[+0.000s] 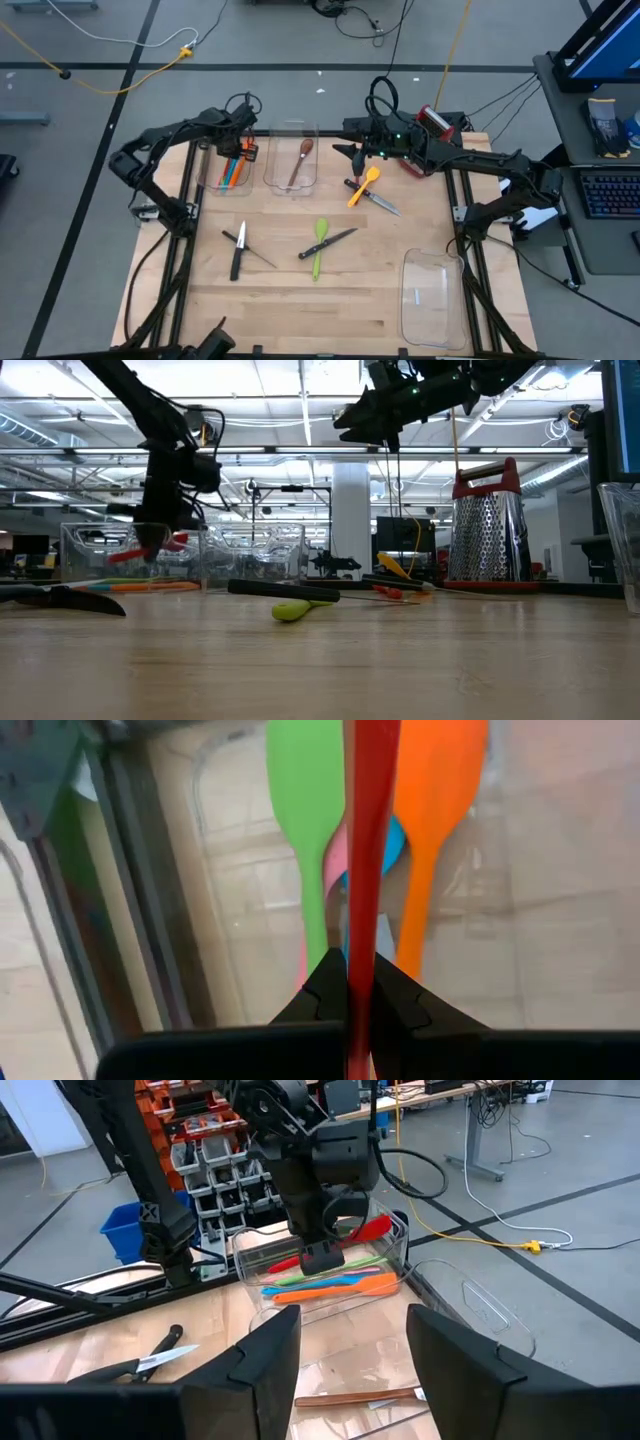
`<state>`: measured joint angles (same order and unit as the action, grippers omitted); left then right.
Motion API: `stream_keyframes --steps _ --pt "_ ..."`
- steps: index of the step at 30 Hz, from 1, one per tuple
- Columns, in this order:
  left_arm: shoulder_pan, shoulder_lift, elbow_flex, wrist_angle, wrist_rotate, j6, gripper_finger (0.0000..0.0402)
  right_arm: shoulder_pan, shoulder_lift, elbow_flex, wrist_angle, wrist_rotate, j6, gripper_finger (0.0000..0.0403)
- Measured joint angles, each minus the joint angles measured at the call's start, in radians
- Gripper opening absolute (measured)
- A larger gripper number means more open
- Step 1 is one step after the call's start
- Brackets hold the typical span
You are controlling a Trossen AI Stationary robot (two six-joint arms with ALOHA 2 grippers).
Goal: Pick & Place Kitchen Items
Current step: Put the red spatula into the left transparent bin, then put the yellow spatula into the top left trans parent bin
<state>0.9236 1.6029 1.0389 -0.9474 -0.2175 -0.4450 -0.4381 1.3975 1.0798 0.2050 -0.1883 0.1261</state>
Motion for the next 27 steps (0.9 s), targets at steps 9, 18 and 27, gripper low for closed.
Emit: stream_keyframes --steps 9,18,27 --pt "0.0 0.04 0.0 0.005 0.037 0.043 0.0016 0.0 0.0 0.0 0.0 0.0 0.0 0.0176" --pt "0.0 0.041 0.0 0.009 0.054 0.05 0.0055 0.0 0.0 0.0 0.0 0.0 0.0 0.0176" --pt "0.0 0.009 0.0 0.009 0.057 0.088 0.0165 0.0 0.0 0.0 -0.04 0.0 0.001 0.0176"
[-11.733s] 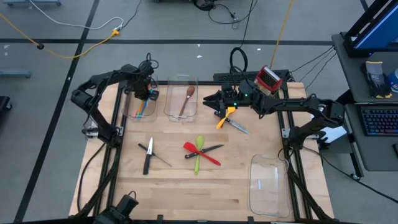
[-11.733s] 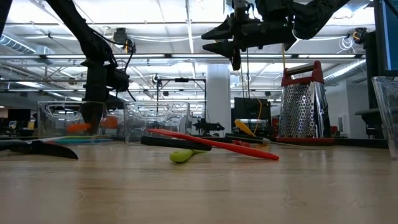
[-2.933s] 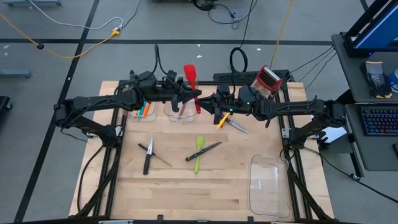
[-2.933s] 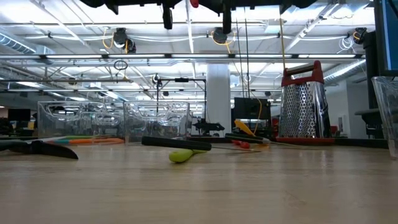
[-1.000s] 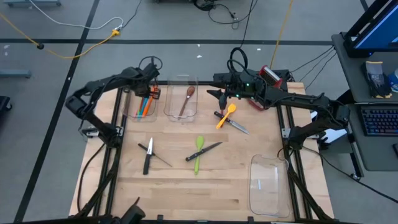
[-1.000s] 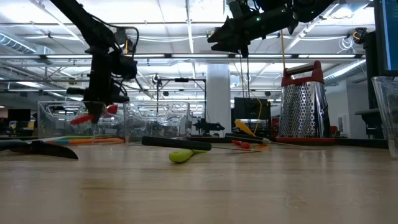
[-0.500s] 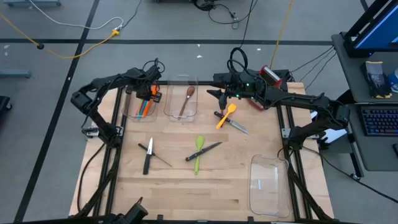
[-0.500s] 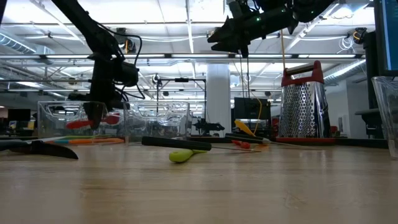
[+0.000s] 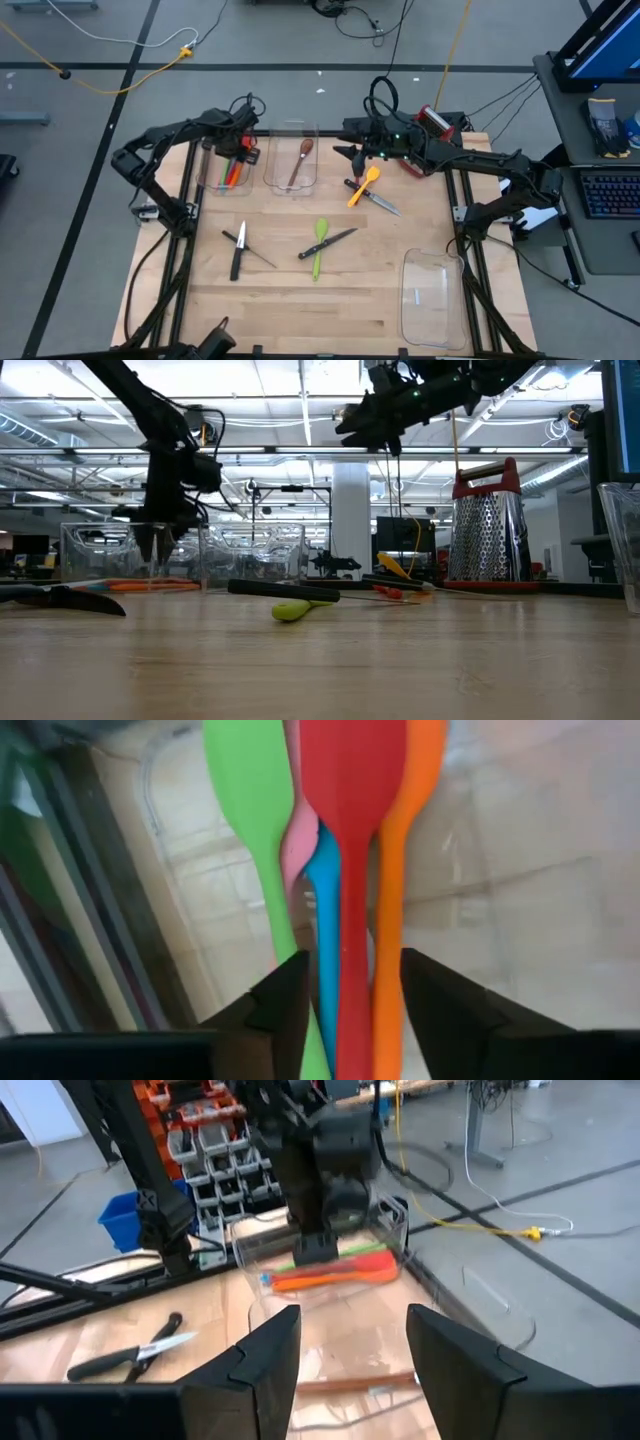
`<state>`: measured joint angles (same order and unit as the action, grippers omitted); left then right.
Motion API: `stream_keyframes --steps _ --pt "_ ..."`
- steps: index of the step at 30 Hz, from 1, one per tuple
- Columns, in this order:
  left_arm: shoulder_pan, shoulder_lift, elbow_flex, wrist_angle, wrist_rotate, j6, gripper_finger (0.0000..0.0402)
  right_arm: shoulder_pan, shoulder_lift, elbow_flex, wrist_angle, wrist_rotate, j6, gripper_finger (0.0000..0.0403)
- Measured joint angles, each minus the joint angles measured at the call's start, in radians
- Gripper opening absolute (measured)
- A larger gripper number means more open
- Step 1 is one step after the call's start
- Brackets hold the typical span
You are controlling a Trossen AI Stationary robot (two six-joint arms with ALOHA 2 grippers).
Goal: Pick & Place Kitchen Items
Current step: Put the yellow spatula into the top left trans parent bin
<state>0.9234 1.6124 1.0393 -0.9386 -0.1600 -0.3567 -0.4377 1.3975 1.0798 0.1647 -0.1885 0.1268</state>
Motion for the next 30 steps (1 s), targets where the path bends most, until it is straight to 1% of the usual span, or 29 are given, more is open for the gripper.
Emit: stream_keyframes --steps 5,11,15,17,20,26,30 --pt "-0.002 -0.111 0.0 0.006 0.009 -0.01 0.0189 0.0 0.0 0.0 -0.113 0.004 0.0 0.0176" --pt "-0.005 -0.296 0.0 0.1 0.103 -0.019 0.0187 0.0 0.0 0.0 -0.267 0.005 0.013 0.0176" --pt "-0.009 -0.405 0.0 0.219 0.187 -0.028 0.0188 -0.008 0.0 0.0 -0.345 0.001 0.189 0.0176" --pt "-0.016 -0.445 0.0 0.285 0.222 -0.031 0.0188 -0.018 0.0 0.0 -0.392 -0.001 0.289 0.0176" --pt "-0.039 -0.491 0.0 0.39 0.269 -0.018 0.0189 -0.034 0.0 0.0 -0.466 -0.029 0.391 0.0176" --pt "-0.1 -0.514 0.0 0.612 0.398 0.056 0.0188 -0.049 0.0 0.0 -0.569 -0.048 0.543 0.0176" --pt "-0.135 -0.514 0.0 0.718 0.419 0.107 0.0188 -0.073 0.0 0.0 -0.611 -0.047 0.637 0.0176"
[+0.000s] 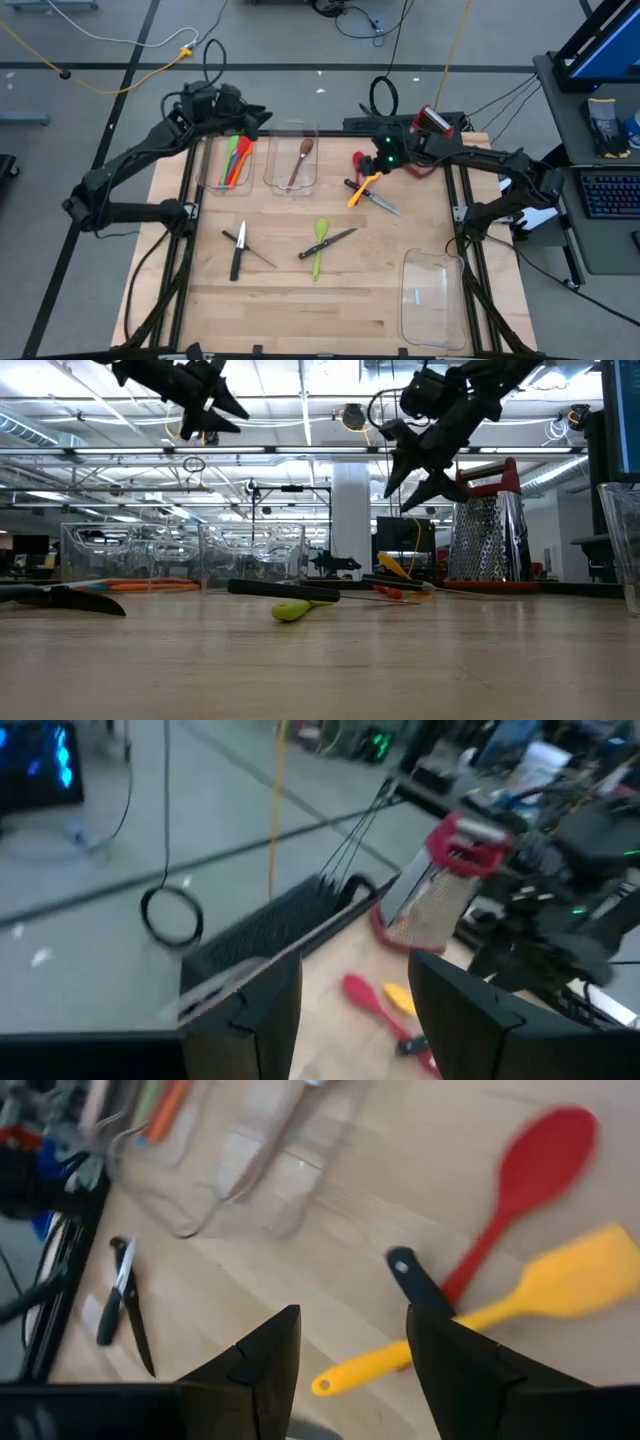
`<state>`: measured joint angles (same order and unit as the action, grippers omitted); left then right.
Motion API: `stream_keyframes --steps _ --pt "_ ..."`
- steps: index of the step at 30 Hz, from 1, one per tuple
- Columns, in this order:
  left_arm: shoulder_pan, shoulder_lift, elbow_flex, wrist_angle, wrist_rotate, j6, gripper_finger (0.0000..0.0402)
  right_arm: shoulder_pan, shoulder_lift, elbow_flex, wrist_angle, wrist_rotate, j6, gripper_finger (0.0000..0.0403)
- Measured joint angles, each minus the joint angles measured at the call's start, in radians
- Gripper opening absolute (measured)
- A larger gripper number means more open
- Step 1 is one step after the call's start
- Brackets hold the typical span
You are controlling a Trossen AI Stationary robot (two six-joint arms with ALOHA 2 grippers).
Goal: Pick & Place Kitchen Items
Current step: Put the yellow spatula into the top left trans parent bin
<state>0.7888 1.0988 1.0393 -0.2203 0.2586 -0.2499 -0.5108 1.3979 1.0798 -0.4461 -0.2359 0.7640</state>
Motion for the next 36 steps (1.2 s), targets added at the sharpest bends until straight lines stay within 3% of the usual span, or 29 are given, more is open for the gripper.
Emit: stream_keyframes --steps 14,28,36 --pt "-0.024 0.0 0.0 0.044 -0.017 0.02 0.0189 -0.02 0.105 0.001 -0.079 0.029 0.208 0.0176" --pt "-0.024 0.0 0.0 0.045 -0.025 0.089 0.0189 -0.003 0.214 0.002 -0.072 0.033 0.327 0.0176" --pt "-0.024 0.0 0.0 0.046 -0.025 0.122 0.0189 0.011 0.28 0.0 -0.063 0.102 0.351 0.0176"
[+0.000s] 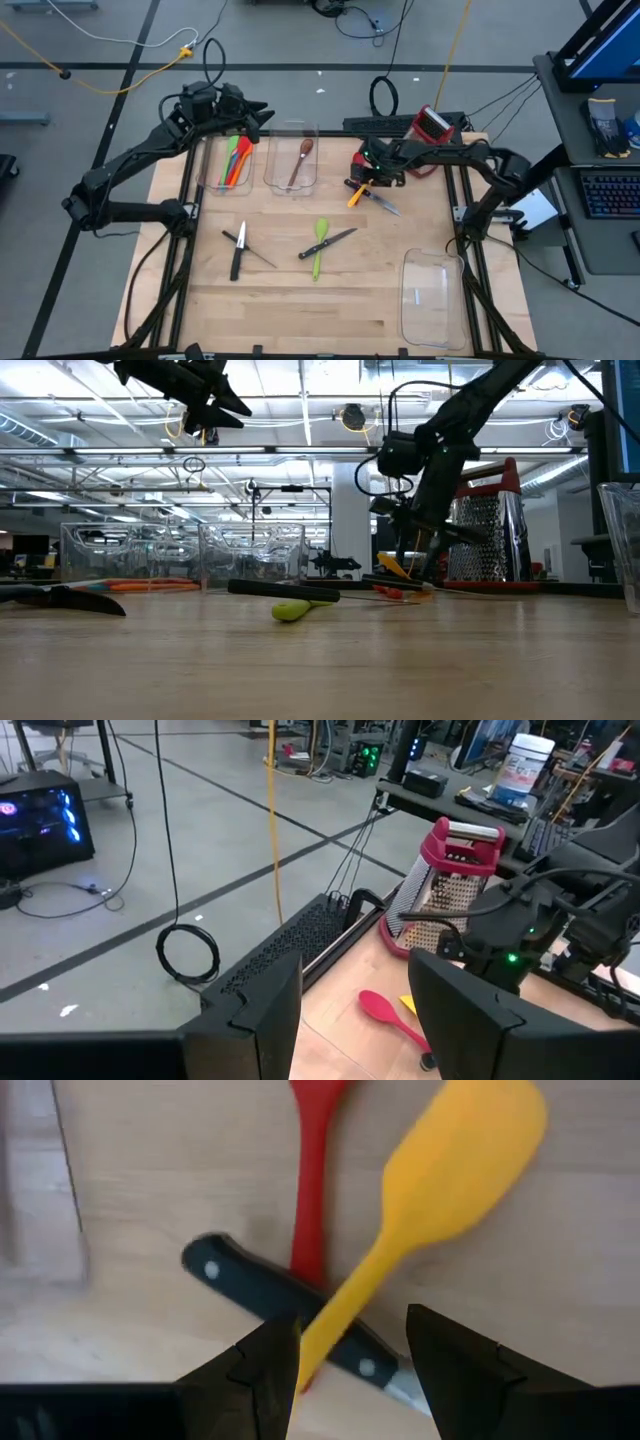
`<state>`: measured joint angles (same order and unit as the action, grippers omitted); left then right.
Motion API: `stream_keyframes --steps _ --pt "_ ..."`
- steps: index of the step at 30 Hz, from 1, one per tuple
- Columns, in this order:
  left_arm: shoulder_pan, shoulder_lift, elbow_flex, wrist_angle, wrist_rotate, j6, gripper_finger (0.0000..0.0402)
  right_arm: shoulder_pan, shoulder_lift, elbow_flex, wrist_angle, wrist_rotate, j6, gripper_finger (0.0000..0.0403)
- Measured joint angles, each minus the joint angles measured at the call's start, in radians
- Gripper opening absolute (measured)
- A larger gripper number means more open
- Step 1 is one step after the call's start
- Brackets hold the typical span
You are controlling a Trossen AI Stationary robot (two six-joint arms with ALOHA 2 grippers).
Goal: Pick & Place Kitchen Items
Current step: Put the yellow spatula into the top left trans parent bin
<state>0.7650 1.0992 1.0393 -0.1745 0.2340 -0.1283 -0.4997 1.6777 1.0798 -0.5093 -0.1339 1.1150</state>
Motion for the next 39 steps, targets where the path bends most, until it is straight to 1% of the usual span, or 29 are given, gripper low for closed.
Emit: stream_keyframes --steps 4,9,11,18,25,32,39 --pt "0.0 0.0 0.0 -0.004 0.0 0.022 0.0189 -0.001 0.006 0.0 0.014 0.009 0.022 0.0176" --pt "0.0 0.0 0.0 -0.013 0.0 0.029 0.0189 0.004 0.006 0.0 0.038 0.063 0.026 0.0176" --pt "0.0 0.0 0.0 -0.013 0.0 0.029 0.0189 0.004 0.006 -0.011 0.055 0.062 0.033 0.0176" --pt "0.0 0.0 0.0 -0.014 0.0 0.029 0.0189 0.004 0.006 -0.132 0.209 0.047 0.112 0.0174" --pt "0.0 0.0 0.0 -0.015 0.0 0.028 0.0189 0.004 -0.001 -0.225 0.349 0.06 0.178 0.0163" --pt "0.0 0.0 0.0 -0.016 0.0 0.021 0.0189 0.004 -0.005 -0.238 0.378 0.064 0.187 0.0128" --pt "0.0 0.0 0.0 -0.016 0.0 0.02 0.0189 0.004 -0.068 -0.242 0.375 0.136 0.181 0.0071"
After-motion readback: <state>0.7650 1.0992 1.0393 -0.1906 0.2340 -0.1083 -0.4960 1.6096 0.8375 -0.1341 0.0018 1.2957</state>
